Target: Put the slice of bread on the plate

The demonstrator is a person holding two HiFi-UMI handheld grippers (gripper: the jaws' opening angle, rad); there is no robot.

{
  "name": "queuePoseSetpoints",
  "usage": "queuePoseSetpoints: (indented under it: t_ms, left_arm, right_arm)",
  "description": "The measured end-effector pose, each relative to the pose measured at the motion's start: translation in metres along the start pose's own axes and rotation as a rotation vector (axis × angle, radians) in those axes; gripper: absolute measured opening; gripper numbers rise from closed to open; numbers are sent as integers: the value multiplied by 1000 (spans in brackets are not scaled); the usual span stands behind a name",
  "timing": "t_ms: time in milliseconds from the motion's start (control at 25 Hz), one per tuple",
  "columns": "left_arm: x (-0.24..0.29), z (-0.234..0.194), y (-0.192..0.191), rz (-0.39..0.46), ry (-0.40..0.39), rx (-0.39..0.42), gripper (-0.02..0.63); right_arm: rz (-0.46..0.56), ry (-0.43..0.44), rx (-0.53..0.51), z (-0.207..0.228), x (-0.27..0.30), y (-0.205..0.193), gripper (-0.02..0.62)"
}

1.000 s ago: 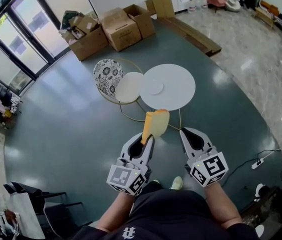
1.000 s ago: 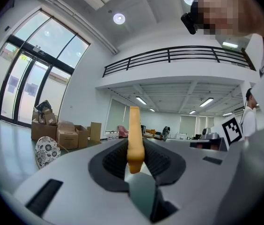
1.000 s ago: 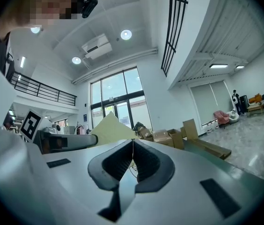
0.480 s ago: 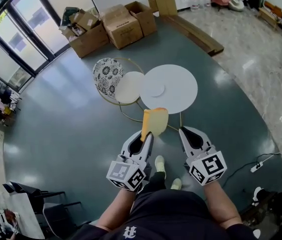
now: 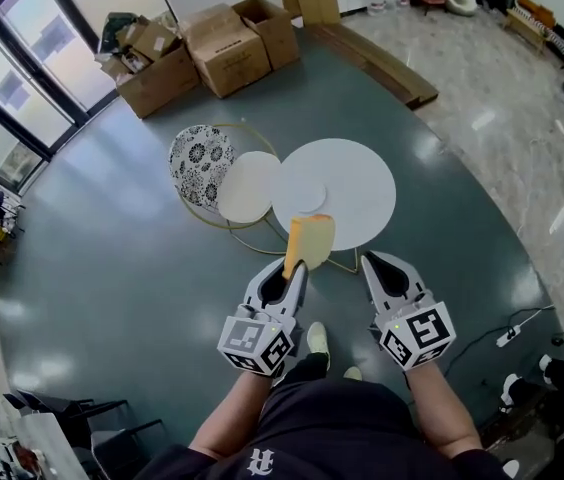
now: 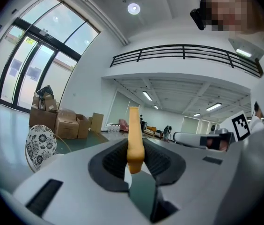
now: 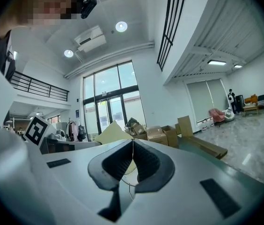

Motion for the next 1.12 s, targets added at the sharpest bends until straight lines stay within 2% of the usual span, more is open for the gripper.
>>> queuePoseSetpoints:
  t_ms: [320,640,1120]
  left_arm:
    - [50,-68,5,-53,-32,-13,91]
    - [90,-115,-7,-126,-36,-72,91]
    - [162,-153,-29,-213,30,-149,91]
  right_arm:
    - [-21,-40,-6,12,73,4,6]
    - [-50,-58,2,23,113,1,6]
    - [-91,18,43,92,180,-6,6]
Point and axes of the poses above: the fingertips, and each gripper's own axes: x forward along the fingers, z to its right, y out of its top, the point moved 9 cm from there along -x, backward along the fingers, and after that the axes turned 3 degrees about -x, right-handed, at the moved point
